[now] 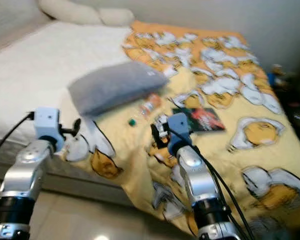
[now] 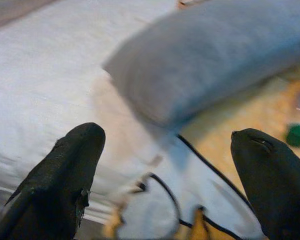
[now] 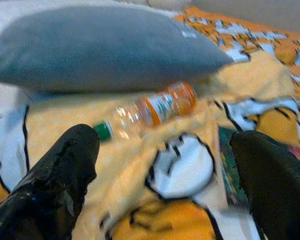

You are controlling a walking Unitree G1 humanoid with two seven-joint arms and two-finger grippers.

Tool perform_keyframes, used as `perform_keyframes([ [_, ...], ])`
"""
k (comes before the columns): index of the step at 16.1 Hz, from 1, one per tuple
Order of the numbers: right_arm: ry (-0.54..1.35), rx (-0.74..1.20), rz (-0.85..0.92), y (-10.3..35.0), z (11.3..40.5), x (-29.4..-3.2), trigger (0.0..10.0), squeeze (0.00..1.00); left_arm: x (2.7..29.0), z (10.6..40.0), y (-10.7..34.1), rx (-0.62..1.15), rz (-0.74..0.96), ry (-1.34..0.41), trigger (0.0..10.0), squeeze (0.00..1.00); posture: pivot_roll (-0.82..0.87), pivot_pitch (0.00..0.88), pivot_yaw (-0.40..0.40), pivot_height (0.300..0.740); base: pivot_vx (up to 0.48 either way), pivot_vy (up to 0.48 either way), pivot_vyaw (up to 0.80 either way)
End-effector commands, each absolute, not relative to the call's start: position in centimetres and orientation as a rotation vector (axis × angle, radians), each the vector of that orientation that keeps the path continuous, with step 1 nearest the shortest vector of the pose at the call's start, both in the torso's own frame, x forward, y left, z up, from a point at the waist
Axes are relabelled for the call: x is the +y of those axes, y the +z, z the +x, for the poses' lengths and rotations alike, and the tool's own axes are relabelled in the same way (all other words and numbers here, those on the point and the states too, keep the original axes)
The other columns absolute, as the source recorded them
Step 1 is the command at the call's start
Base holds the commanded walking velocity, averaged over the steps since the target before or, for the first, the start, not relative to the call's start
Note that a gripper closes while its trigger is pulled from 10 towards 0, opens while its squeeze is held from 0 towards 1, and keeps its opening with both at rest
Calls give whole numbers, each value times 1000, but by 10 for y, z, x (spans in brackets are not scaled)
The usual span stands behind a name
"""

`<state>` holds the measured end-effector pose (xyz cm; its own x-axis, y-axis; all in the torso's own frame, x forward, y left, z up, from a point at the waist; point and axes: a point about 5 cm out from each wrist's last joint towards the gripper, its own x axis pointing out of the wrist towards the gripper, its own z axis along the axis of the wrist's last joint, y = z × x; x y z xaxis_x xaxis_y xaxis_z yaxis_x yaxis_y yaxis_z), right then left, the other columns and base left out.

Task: Clean up the room

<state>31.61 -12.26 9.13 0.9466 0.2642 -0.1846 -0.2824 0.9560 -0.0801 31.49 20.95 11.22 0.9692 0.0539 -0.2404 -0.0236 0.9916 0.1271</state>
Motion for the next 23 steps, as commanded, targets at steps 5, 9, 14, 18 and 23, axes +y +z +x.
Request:
perform_keyframes([
  [5, 245, 176, -126, 91, 317, -134, 10000, 1000, 199, 318, 115, 237, 122, 8, 10000, 0, 30, 0, 8, 740, 334, 0, 0],
  [9, 258, 175, -125, 92, 317, -132, 10000, 1000, 199, 319, 116, 236, 122, 9, 10000, 0, 31, 0, 10, 740, 332, 0, 103],
  [14, 236, 176, -125, 92, 319, -134, 10000, 1000, 198, 321, 116, 238, 123, 4, 10000, 0, 29, 0, 13, 740, 332, 0, 480],
  [18, 242, 172, -138, 97, 323, -136, 10000, 1000, 196, 324, 123, 218, 133, 2, 10000, 0, 19, 0, 16, 740, 329, 0, 0],
  [23, 279, 188, -146, 93, 314, -135, 10000, 1000, 198, 317, 121, 235, 131, 4, 10000, 0, 27, 0, 16, 740, 325, 0, 160],
])
